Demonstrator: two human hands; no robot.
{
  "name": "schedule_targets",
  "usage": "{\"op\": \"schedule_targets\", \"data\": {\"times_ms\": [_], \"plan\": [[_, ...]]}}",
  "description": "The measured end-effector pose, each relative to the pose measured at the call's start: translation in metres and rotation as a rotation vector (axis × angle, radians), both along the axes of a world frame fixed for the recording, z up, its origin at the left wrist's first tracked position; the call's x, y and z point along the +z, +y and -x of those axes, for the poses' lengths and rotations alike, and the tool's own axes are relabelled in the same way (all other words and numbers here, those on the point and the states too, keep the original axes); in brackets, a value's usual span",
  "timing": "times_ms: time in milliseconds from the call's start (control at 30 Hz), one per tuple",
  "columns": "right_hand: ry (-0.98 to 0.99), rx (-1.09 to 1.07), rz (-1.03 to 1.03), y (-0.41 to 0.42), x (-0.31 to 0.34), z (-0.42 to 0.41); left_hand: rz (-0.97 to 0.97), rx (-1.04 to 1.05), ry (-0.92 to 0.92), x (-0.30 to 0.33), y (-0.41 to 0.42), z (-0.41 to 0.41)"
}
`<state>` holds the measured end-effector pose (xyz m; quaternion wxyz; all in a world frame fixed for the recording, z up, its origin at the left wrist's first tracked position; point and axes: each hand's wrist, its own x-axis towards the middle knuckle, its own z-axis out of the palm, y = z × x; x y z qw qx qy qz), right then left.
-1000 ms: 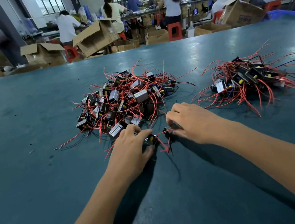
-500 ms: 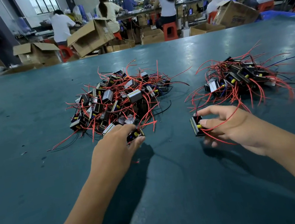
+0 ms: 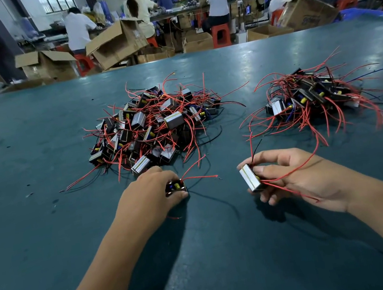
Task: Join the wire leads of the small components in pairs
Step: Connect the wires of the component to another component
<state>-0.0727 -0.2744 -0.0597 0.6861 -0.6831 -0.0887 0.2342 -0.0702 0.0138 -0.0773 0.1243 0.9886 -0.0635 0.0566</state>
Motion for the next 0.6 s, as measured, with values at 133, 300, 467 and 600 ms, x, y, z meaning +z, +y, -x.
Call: {"op": "schedule_targets", "data": {"times_ms": [133,300,467,600], "plan": [[-0.017,0.07,-0.021,0.0,-0.001,0.001,-0.023,-0.027,0.023,0.002,0.001,-0.001],[-0.229,0.042,0.265,-0.004,-0.008,-0.004,-0.053,-0.033,0.042,0.004,-0.001,0.001],[-0.533,0.107,0.596,-0.013,-0.007,-0.01,-0.072,-0.035,0.042,0.007,-0.002,0.004],[-0.666,0.16,0.743,-0.014,-0.01,-0.01,-0.015,-0.024,0.031,0.008,-0.004,0.007]]}}
